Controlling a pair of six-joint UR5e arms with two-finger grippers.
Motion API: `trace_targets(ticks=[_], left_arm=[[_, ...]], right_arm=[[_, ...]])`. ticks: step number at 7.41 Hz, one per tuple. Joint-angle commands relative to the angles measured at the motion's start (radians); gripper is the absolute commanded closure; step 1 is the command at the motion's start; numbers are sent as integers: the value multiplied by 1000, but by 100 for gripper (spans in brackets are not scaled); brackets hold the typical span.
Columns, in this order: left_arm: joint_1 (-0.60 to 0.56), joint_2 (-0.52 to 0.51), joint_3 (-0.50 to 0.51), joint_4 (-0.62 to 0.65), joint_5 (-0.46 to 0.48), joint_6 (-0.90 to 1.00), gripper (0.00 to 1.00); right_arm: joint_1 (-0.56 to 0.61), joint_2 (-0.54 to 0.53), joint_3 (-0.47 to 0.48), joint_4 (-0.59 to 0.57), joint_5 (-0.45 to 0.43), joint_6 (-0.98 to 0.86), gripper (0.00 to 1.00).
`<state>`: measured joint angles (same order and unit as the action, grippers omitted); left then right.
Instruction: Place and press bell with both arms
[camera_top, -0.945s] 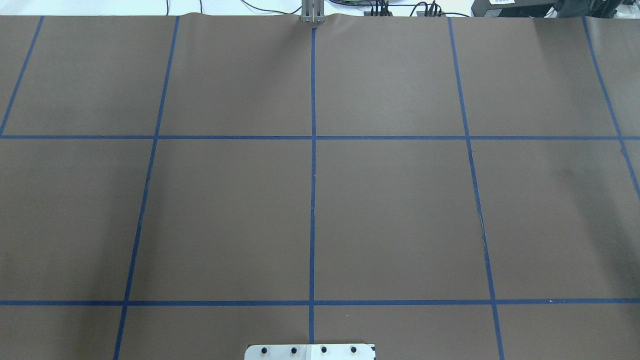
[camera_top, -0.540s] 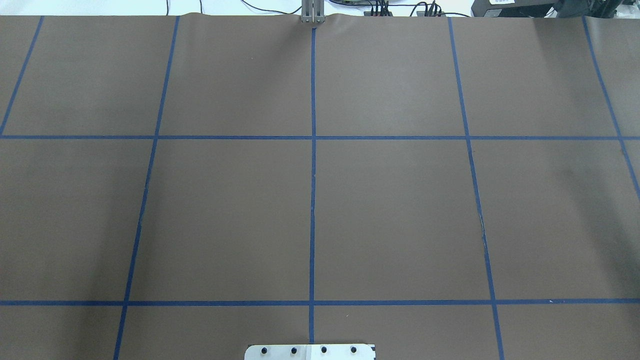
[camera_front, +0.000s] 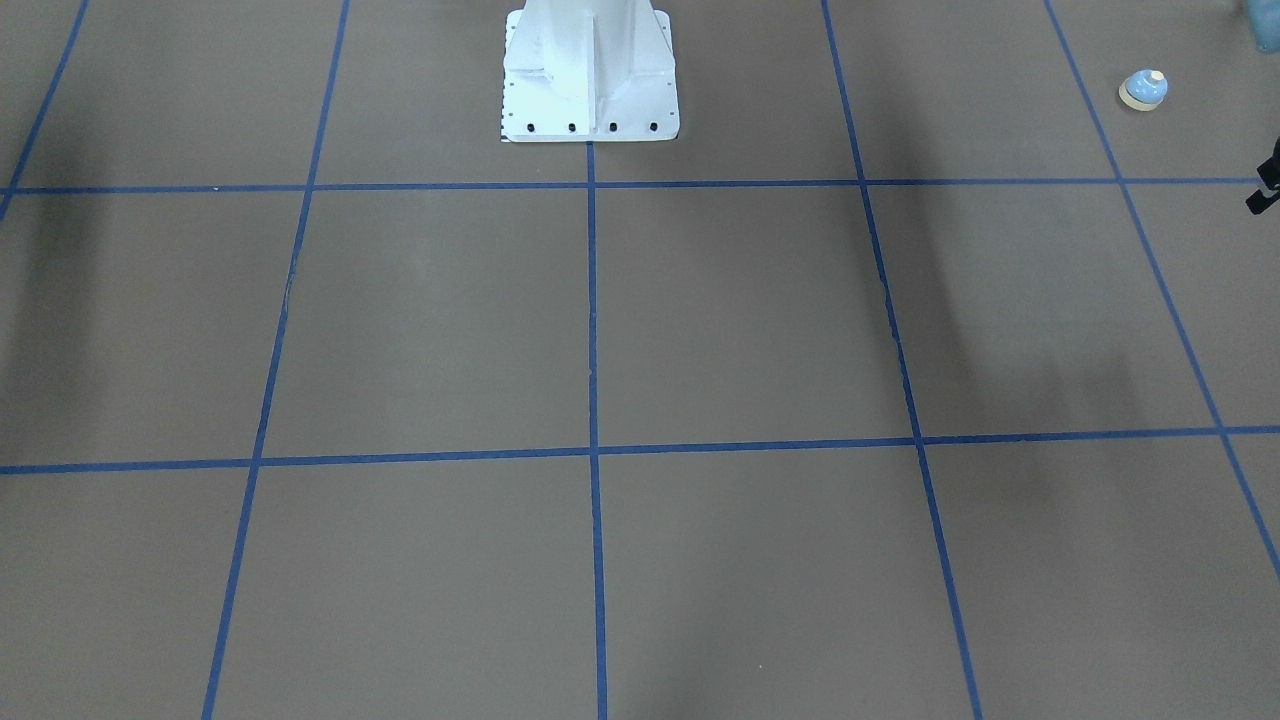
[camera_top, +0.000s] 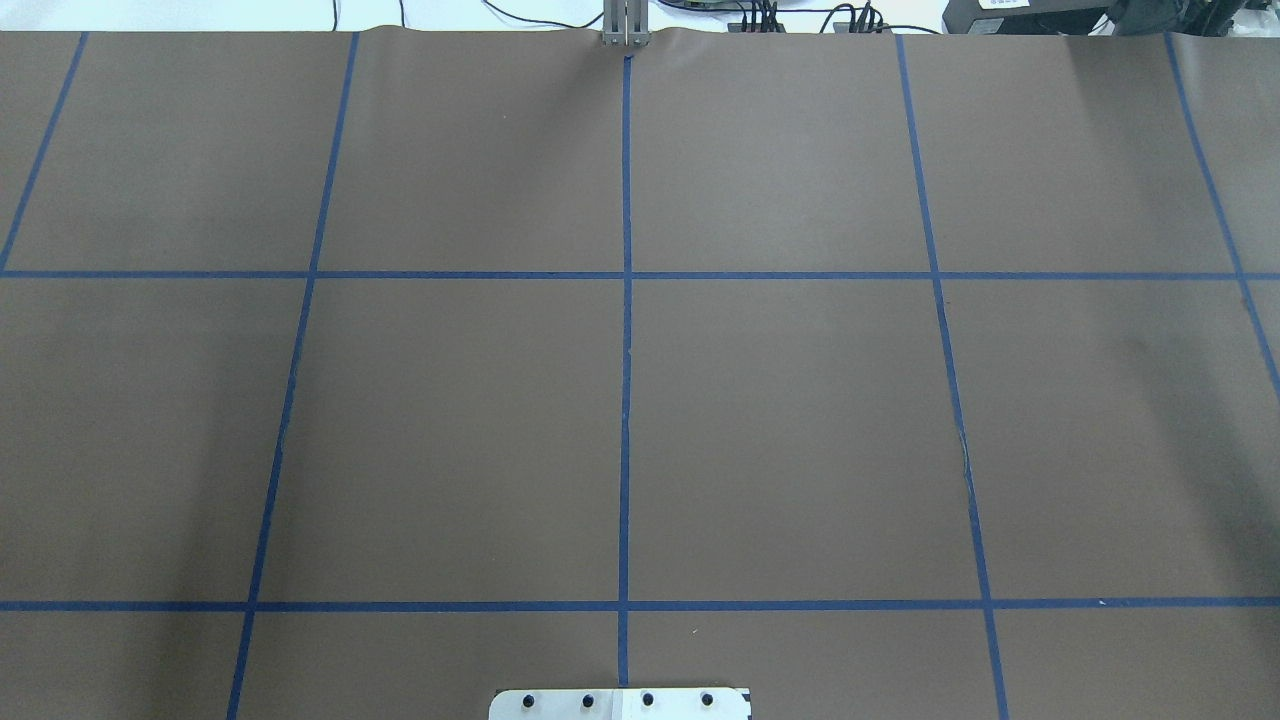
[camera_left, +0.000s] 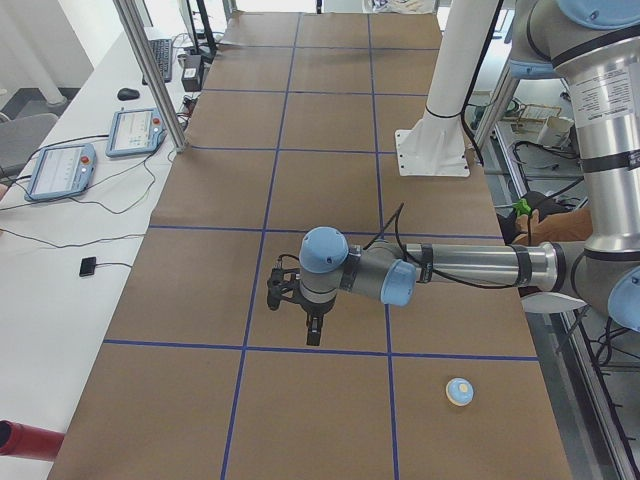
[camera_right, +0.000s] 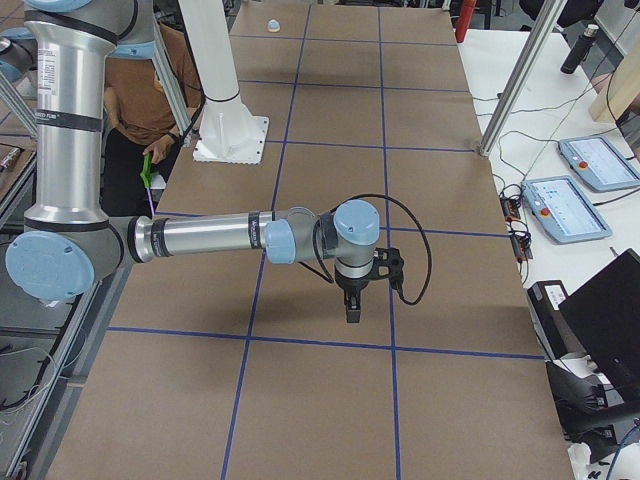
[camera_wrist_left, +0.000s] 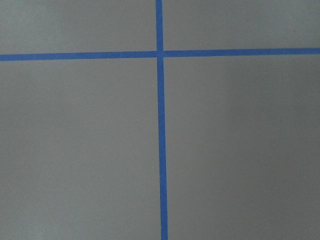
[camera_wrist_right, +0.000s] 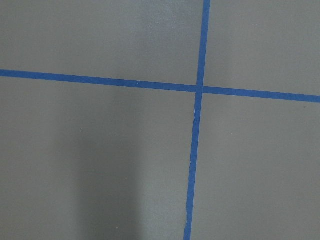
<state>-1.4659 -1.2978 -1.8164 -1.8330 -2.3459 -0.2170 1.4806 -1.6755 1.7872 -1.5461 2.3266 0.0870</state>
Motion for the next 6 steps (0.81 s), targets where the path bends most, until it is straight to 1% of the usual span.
trace_targets(ticks=[1,3,5,6], left_arm=[[1,2,-1,0,0,-1,0],[3,35,-13,-5,-1,10,0],[4,46,-18,0,-15,7,0],[4,72,-27,-6,-15,11,0]], right_arm=[[0,-1,9,0,13,2,0],[-2,0,14,0,63,3,0],[-2,3,23,4,65,3,0],[-2,0,29,29,65,2,0]])
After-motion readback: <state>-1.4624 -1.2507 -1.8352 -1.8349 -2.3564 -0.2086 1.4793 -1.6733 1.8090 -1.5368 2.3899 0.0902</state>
